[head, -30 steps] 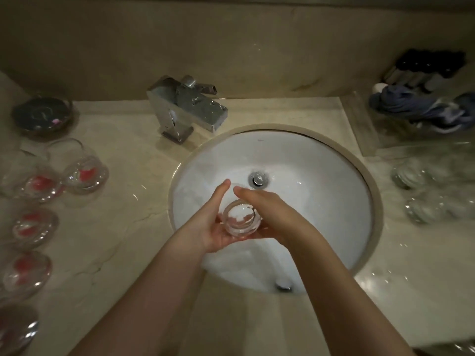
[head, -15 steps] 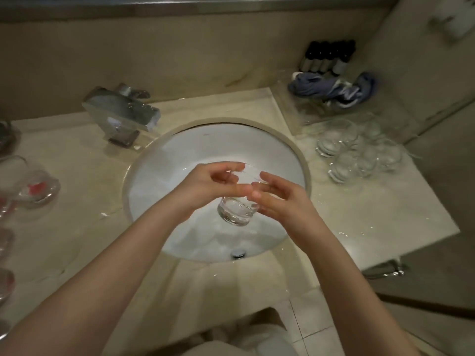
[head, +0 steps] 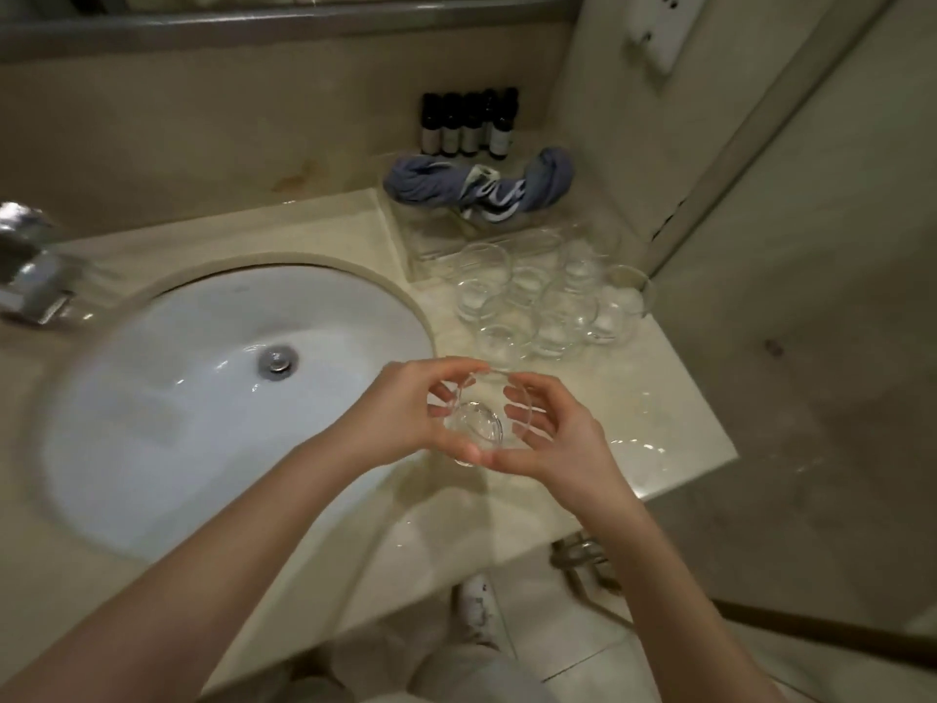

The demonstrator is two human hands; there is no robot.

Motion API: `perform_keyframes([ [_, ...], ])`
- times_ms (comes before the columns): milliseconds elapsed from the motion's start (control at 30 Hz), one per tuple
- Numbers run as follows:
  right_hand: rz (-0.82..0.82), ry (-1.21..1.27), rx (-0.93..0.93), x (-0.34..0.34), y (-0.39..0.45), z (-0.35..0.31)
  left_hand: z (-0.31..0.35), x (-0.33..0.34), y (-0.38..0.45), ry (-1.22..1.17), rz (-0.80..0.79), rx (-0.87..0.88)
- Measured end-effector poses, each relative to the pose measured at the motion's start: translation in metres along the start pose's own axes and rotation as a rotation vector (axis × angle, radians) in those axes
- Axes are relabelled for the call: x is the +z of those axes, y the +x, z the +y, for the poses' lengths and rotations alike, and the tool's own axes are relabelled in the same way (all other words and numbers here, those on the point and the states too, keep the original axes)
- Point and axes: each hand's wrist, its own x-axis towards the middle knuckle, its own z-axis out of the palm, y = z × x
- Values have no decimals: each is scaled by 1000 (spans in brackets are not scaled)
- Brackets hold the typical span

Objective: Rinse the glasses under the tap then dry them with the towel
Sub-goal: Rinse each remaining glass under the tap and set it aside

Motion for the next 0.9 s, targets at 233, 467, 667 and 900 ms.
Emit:
perform_keyframes([
  [233, -43, -394, -66, -95, 21, 9, 37, 72, 52, 71, -55, -19],
  [467, -25, -483, -78, -152, 48, 18, 62, 111, 98, 153, -75, -10],
  [667, 44, -407, -82, -174, 72, 20, 75, 124, 133, 221, -31, -14],
  [900, 31, -419, -66, -181, 87, 28, 77, 134, 143, 237, 31, -41],
])
